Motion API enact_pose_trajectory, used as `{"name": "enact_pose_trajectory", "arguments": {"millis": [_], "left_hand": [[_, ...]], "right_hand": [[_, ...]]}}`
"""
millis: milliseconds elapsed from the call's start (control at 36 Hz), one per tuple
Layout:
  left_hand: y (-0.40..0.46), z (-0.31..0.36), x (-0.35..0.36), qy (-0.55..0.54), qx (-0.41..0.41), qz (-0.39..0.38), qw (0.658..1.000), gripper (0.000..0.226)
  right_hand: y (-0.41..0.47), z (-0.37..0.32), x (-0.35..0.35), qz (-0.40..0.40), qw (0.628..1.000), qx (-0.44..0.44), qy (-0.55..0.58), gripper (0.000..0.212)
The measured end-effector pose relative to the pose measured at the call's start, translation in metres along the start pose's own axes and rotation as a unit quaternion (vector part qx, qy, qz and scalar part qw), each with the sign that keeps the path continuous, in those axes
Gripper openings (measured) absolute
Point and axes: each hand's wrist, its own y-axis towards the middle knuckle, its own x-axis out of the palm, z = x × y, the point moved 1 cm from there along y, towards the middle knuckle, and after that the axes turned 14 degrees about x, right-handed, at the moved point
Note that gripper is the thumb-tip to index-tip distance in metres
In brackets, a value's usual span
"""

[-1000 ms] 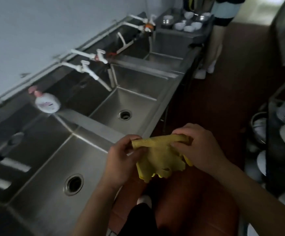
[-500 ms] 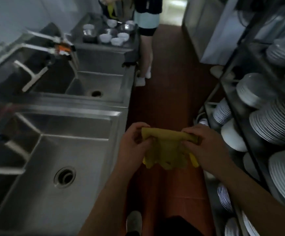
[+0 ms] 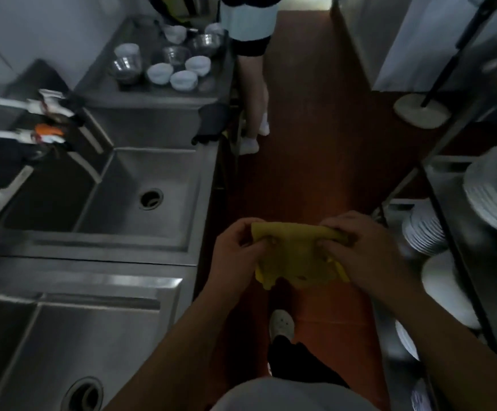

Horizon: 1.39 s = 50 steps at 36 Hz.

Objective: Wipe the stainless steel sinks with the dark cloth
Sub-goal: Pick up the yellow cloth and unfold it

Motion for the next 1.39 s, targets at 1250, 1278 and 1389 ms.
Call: {"name": "enact_pose_trajectory", "arguments": {"millis": [1250, 1278, 1389], "left_hand": [[0.388, -0.015, -0.058, -0.007, -0.114, 0.517, 0.848, 0.036], [0.389, -0.015, -0.052, -0.003, -0.117, 0.535, 0.836, 0.038], [0.391, -0.014, -0.028, -0.020, -0.143, 0.599, 0.788, 0.025]], "right_hand": [[0.567, -0.164, 0.113, -0.437, 0.853, -0.283, 0.017, 0.031], [0.572, -0.165, 0.116, -0.454, 0.842, -0.291, 0.023, 0.031], [0.584, -0.160, 0.128, -0.504, 0.807, -0.306, 0.038, 0.030]]}}
